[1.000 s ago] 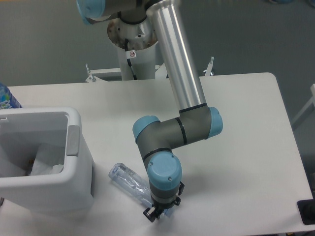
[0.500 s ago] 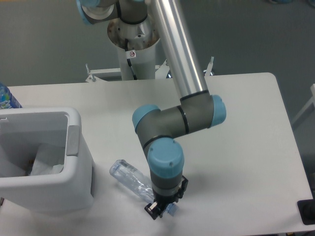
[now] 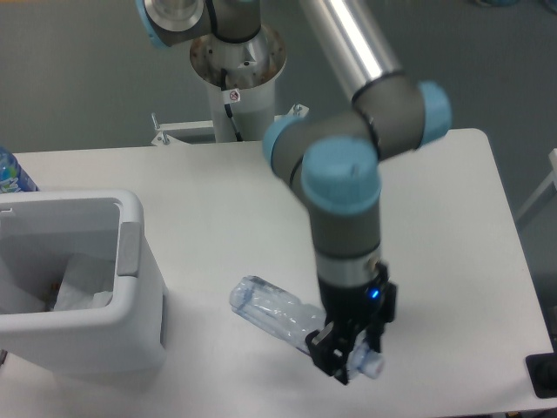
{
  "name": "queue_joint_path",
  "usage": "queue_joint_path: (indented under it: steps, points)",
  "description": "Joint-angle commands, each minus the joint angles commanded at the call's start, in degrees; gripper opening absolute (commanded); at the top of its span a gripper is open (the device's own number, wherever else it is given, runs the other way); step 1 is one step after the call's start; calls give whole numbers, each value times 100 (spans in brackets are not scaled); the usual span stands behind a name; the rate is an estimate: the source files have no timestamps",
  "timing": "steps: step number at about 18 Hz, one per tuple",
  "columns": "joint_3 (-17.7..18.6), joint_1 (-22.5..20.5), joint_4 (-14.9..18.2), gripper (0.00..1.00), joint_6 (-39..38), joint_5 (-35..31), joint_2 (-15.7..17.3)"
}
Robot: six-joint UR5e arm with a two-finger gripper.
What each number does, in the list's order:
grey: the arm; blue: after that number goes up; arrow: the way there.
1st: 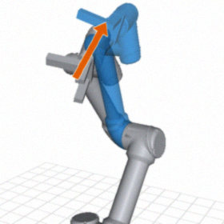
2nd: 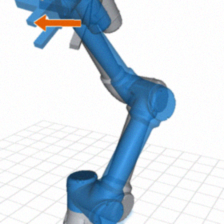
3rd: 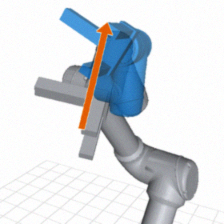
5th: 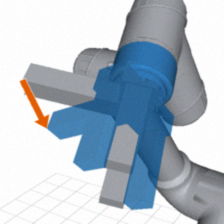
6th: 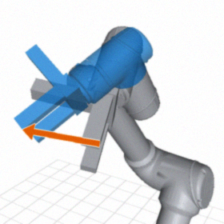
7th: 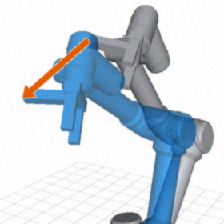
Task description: Place the trash in the trash can
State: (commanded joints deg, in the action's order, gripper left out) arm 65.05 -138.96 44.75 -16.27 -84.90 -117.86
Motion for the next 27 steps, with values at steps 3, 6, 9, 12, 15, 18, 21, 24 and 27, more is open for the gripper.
queue_joint_path:
  steps: [3,6,9,12,15,18,21,24,27]
  points:
    - [-71,105,-124,35,107,44,70]
    - [-106,158,-133,35,142,201,315]
    - [-115,158,-194,35,142,316,614]
    - [-97,202,-344,35,133,465,852]
    - [-9,404,-353,35,133,580,1011]
    - [78,825,-344,35,142,571,1020]
    - [297,1282,-344,35,151,554,1063]
    - [465,1607,-344,35,151,554,1108]
    - [526,1810,-353,35,151,545,1055]
